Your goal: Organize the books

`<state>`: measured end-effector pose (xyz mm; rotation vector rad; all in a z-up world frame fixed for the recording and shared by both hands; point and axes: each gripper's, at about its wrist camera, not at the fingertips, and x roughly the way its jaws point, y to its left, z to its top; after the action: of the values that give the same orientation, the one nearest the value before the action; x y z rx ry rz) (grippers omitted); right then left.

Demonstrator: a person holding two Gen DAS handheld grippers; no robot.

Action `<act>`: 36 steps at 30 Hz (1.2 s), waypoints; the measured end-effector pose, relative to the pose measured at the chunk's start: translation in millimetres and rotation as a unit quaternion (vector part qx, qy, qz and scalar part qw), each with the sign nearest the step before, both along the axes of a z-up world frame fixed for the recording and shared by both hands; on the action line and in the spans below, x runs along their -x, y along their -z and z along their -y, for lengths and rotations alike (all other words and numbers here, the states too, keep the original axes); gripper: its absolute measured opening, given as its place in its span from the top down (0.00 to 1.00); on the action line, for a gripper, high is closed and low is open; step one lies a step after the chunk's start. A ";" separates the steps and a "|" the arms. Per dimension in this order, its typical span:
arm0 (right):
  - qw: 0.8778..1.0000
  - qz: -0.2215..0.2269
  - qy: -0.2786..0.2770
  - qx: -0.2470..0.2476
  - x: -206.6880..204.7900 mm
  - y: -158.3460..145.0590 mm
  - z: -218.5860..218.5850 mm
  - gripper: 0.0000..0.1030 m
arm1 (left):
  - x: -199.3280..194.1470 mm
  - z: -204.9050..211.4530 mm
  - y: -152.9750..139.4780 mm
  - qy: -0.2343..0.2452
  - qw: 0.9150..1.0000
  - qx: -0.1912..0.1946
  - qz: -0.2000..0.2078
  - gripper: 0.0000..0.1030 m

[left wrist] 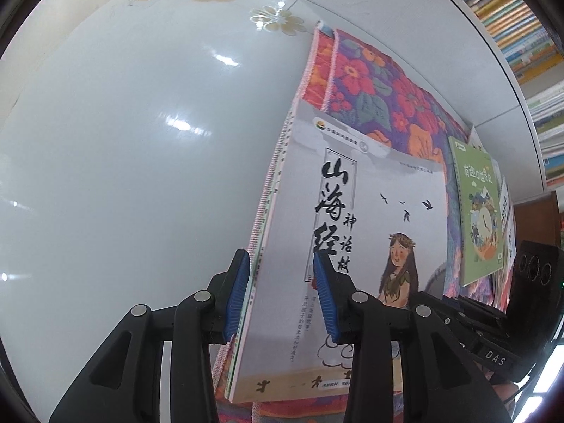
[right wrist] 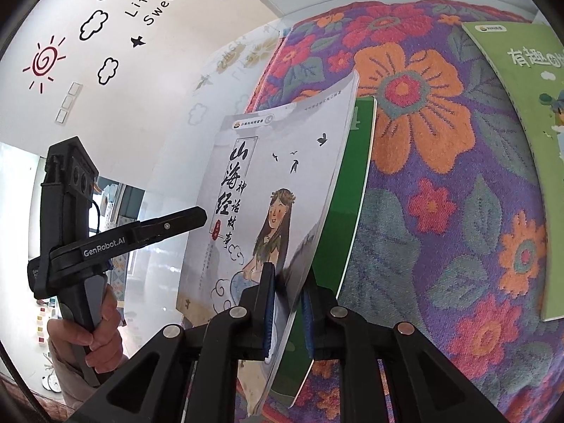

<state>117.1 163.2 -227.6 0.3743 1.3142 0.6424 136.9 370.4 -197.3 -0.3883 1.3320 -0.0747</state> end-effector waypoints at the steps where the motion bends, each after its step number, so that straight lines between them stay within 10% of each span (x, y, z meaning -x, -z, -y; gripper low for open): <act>1: 1.000 -0.001 0.000 0.002 0.2 0.3 -0.8 0.87 | 0.3 -0.4 0.0 0.000 1.000 0.002 0.001 0.66; 36: 0.999 -0.021 0.031 0.003 3.1 3.3 -0.5 0.82 | 1.6 8.1 5.5 0.016 1.000 -0.023 -0.011 0.63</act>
<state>114.0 163.7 -230.8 0.4248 1.3396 0.5815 135.3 362.3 -202.8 -0.3306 1.3599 -0.0666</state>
